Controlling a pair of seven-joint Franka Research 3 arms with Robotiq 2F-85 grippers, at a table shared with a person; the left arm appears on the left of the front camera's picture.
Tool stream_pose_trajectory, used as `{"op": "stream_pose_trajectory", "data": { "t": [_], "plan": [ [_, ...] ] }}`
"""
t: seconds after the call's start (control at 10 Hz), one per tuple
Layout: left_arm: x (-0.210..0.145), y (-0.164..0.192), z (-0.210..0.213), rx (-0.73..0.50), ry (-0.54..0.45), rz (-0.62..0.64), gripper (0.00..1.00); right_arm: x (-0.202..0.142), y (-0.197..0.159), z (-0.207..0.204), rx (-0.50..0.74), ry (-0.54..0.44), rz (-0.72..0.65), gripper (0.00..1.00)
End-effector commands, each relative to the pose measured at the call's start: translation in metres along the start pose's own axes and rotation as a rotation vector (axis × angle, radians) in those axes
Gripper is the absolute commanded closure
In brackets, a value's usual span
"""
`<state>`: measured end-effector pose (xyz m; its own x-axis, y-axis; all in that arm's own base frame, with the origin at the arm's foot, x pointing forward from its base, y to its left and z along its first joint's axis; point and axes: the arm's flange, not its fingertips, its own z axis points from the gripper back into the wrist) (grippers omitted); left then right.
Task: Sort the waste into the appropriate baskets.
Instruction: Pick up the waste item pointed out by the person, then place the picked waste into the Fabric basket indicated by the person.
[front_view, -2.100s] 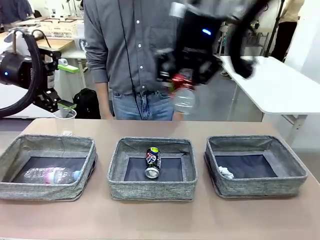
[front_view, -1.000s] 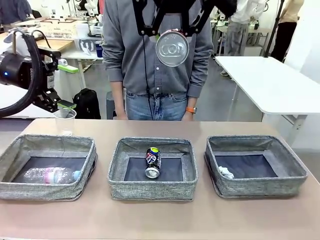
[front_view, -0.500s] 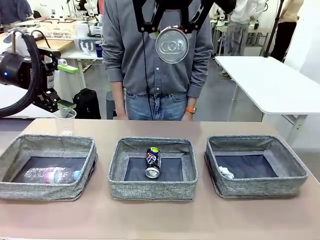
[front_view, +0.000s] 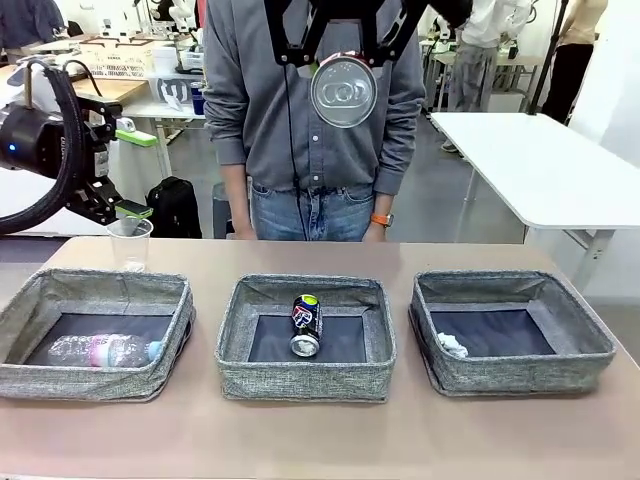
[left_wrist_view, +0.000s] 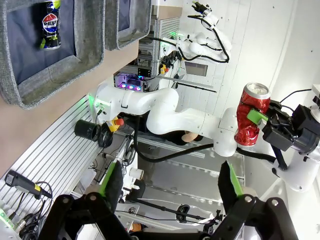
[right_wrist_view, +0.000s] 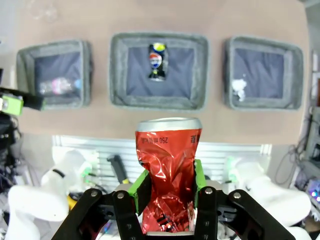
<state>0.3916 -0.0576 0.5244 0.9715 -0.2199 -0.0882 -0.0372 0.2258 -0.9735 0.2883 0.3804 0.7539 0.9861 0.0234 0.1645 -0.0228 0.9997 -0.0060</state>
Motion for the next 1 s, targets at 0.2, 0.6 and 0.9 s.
{"op": "stream_pose_trajectory", "data": {
  "t": [0.2, 0.6, 0.9],
  "plan": [
    [-0.0016, -0.0029, -0.0013, -0.004, -0.01, -0.001, 0.03, -0.0012, -0.0017, 0.0017, 0.006, 0.003, -0.006, 0.64],
    [-0.0016, -0.0029, -0.0013, -0.004, -0.01, -0.001, 0.03, -0.0012, -0.0017, 0.0017, 0.006, 0.003, -0.006, 0.64],
    [-0.0016, -0.0029, -0.0013, -0.004, -0.01, -0.001, 0.03, -0.0012, -0.0017, 0.0017, 0.006, 0.003, -0.006, 0.64]
  ]
}}
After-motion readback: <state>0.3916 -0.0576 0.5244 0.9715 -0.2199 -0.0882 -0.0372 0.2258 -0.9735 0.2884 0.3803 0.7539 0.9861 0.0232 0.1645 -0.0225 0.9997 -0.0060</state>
